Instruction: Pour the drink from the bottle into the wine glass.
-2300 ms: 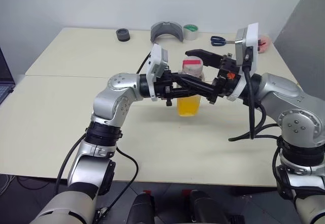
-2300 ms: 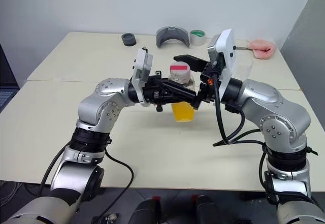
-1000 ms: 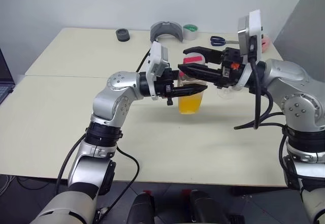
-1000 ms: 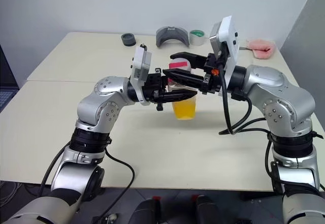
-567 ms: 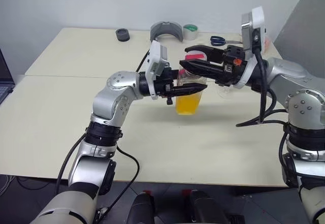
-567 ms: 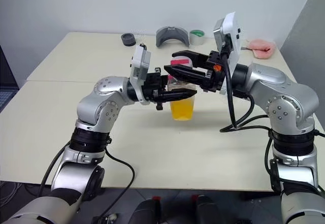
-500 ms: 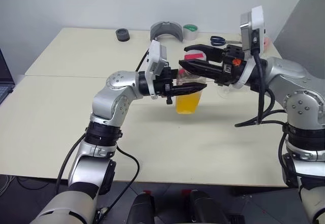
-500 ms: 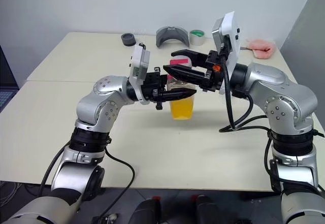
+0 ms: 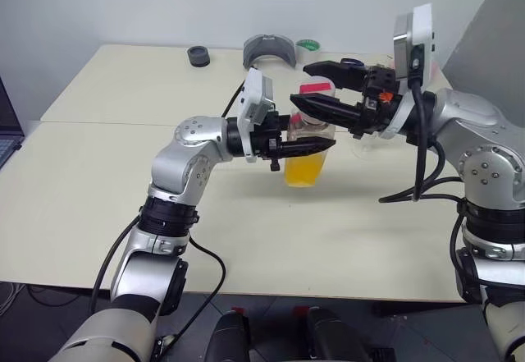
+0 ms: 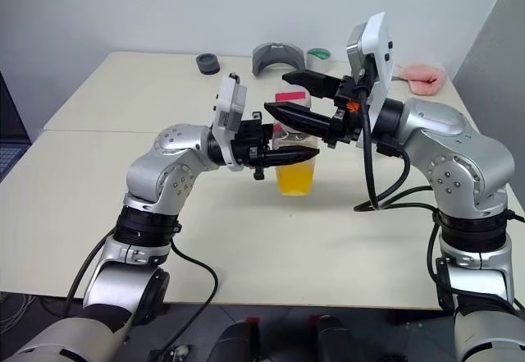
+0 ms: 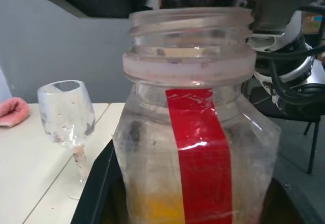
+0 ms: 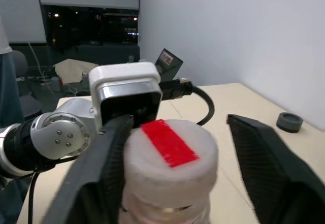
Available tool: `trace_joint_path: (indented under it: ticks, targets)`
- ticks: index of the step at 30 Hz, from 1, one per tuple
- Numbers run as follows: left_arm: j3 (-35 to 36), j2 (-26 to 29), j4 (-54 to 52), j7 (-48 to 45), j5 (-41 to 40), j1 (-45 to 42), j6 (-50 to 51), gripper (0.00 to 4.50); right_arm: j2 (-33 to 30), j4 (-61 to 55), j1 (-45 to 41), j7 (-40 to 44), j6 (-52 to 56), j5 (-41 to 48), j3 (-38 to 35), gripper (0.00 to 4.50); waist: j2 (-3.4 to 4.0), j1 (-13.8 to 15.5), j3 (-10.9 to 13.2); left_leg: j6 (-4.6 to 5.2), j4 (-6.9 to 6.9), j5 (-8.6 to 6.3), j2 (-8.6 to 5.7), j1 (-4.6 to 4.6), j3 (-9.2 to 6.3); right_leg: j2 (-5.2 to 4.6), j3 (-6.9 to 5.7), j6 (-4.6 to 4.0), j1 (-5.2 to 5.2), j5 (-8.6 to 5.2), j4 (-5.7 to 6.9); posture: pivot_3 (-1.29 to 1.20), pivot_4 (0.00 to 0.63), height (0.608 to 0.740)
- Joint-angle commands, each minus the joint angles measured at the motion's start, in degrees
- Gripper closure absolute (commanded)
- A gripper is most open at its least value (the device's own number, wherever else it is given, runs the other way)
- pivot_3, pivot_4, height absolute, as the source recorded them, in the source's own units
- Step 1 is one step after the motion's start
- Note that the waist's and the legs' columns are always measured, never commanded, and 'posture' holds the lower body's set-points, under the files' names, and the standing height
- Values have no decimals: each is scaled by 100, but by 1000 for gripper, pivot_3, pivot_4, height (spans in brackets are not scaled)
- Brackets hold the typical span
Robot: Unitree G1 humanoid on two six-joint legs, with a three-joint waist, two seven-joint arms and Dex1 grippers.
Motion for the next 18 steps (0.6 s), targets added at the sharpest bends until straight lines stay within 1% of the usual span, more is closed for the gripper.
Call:
trace_joint_path:
  ticks: [1, 18]
  targets:
    - [64, -46, -120, -2, -43, -73, -104, 2729, 19, -103, -93, -48, -107, -14, -192, 283, 0, -2, 0, 0, 0, 0, 0, 0, 0, 0, 0, 0, 0, 0, 1, 0, 150, 740]
    - [78, -82, -126, 30, -40, -60, -139, 2729, -31, -187, -18, 15, 39, 33, -139, 283, 0, -2, 0, 0, 0, 0, -1, 0, 0, 0, 0, 0, 0, 0, 0, 0, 150, 740]
